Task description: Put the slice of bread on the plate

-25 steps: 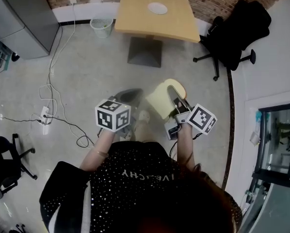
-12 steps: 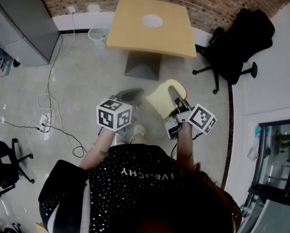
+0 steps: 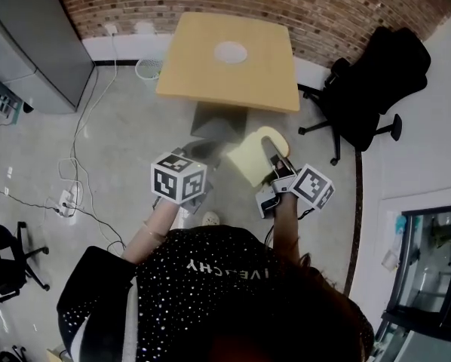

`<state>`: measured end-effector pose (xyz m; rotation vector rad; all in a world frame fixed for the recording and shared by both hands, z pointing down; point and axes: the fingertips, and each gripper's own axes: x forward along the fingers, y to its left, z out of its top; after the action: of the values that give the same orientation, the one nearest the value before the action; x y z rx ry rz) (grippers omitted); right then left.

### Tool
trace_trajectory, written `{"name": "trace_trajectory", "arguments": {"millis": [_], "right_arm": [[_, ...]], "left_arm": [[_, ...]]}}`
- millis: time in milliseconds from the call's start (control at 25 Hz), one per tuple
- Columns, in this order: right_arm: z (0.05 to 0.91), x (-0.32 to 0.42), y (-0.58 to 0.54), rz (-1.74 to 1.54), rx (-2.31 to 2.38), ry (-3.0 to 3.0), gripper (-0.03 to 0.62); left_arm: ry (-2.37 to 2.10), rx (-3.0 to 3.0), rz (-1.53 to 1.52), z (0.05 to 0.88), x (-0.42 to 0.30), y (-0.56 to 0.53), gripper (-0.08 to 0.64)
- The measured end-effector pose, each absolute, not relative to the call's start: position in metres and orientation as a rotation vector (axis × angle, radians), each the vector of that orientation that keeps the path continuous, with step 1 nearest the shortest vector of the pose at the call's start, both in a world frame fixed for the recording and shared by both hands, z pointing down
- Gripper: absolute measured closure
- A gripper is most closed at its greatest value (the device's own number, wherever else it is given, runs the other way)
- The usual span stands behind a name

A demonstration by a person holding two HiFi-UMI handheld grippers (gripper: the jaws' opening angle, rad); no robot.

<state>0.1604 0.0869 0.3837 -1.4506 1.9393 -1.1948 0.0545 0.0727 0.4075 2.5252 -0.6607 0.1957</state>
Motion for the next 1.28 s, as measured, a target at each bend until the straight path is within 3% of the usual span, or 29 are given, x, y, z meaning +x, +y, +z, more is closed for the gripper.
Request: {"name": "trace_trajectory", "arguments": {"millis": [1280], "right_arm": [[0.416,0.168,0.077,-1.282,-1.408,1.959,0.489]], "left_arm": [[-0.714,2.480,0.179,0.432,0.065,0.071,0.549]]}}
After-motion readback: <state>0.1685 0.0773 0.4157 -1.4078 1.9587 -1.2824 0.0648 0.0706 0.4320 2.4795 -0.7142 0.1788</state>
